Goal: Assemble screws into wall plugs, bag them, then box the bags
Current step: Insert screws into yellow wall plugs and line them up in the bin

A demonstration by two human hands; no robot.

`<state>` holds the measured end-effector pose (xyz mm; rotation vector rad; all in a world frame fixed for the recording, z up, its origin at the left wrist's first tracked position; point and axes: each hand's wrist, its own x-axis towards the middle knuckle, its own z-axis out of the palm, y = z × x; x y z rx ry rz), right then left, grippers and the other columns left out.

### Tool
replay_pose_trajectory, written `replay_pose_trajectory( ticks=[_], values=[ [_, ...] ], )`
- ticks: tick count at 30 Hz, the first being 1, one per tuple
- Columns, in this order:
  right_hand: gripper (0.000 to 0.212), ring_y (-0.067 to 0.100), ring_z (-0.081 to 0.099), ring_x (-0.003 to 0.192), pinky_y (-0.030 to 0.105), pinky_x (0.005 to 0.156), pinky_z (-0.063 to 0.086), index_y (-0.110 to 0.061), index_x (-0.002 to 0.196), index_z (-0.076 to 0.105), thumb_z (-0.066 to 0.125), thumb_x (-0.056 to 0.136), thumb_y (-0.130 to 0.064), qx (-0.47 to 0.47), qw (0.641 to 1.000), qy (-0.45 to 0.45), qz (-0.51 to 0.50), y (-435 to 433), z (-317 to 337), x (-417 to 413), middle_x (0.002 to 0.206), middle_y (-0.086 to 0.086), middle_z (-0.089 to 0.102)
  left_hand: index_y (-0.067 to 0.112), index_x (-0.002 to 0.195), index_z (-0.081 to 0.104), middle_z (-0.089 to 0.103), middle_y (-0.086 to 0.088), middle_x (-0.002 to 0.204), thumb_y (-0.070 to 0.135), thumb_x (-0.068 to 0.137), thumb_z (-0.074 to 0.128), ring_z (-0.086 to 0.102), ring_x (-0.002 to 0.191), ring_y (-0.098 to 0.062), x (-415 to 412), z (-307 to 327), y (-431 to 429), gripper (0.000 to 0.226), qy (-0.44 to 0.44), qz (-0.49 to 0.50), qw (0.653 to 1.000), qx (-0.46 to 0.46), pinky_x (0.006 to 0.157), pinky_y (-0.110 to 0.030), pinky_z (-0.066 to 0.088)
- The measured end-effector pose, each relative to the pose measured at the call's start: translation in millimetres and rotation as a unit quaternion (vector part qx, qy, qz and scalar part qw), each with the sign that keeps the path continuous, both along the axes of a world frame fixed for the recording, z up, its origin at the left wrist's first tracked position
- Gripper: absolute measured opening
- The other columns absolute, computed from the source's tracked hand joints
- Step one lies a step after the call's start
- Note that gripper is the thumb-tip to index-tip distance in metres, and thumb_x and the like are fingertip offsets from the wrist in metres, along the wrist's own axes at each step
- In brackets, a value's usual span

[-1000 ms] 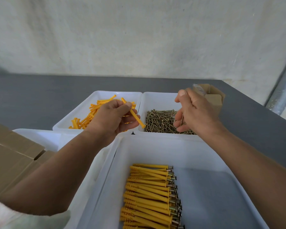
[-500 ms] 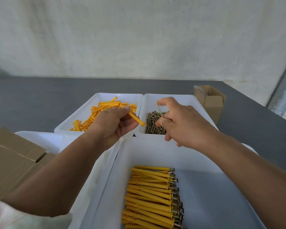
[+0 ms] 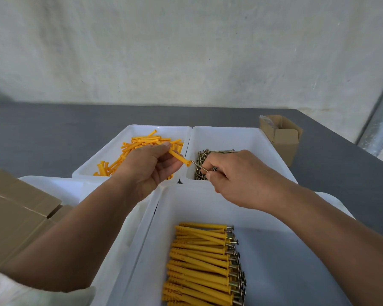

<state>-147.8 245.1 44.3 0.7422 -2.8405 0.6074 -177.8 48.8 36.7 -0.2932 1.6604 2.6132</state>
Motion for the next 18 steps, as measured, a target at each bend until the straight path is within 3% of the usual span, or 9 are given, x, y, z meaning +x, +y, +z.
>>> replay_pose_trajectory(
  ticks=[4,7,12,18],
  values=[
    [0.017,0.001,0.052,0.049,0.016,0.047,0.040,-0.027,0.098,0.063,0.046,0.100,-0.023,0.004,1.000,0.002,-0.002,0.9,-1.3,-0.3,0.073,-0.010,0.060,0.000,0.093,0.063,0.071,-0.011,0.073,0.009,0.097,0.056,0.072,0.063,-0.017,-0.3,0.3,0.4,0.012,0.001,0.003,1.000,-0.008,0.051,-0.026,0.056],
    [0.017,-0.002,0.055,0.050,0.013,0.043,0.041,-0.028,0.097,0.062,0.046,0.100,-0.023,0.002,1.000,-0.002,-0.002,1.8,-0.8,-0.3,0.072,-0.010,0.060,0.000,0.092,0.063,0.071,-0.011,0.073,0.009,0.097,0.056,0.071,0.063,-0.017,0.4,0.7,0.6,0.013,0.002,0.003,1.000,-0.009,0.051,-0.026,0.056],
    [0.018,0.012,0.064,0.048,0.017,0.041,0.049,-0.026,0.096,0.062,0.045,0.100,-0.023,-0.001,1.000,-0.014,0.000,2.5,-1.5,-0.5,0.071,-0.008,0.062,0.000,0.094,0.063,0.069,-0.012,0.078,0.008,0.096,0.057,0.071,0.062,-0.017,0.2,0.8,0.1,0.011,0.003,0.014,1.000,-0.009,0.051,-0.026,0.056],
    [0.017,0.013,0.068,0.050,0.023,0.048,0.056,-0.028,0.098,0.063,0.046,0.100,-0.026,-0.004,0.999,-0.046,-0.001,4.0,-5.3,-2.6,0.067,-0.008,0.062,0.001,0.090,0.063,0.068,-0.012,0.078,0.009,0.097,0.056,0.071,0.062,-0.016,0.1,-1.0,1.6,0.012,0.017,-0.005,0.999,-0.030,0.052,-0.026,0.056]
  ],
)
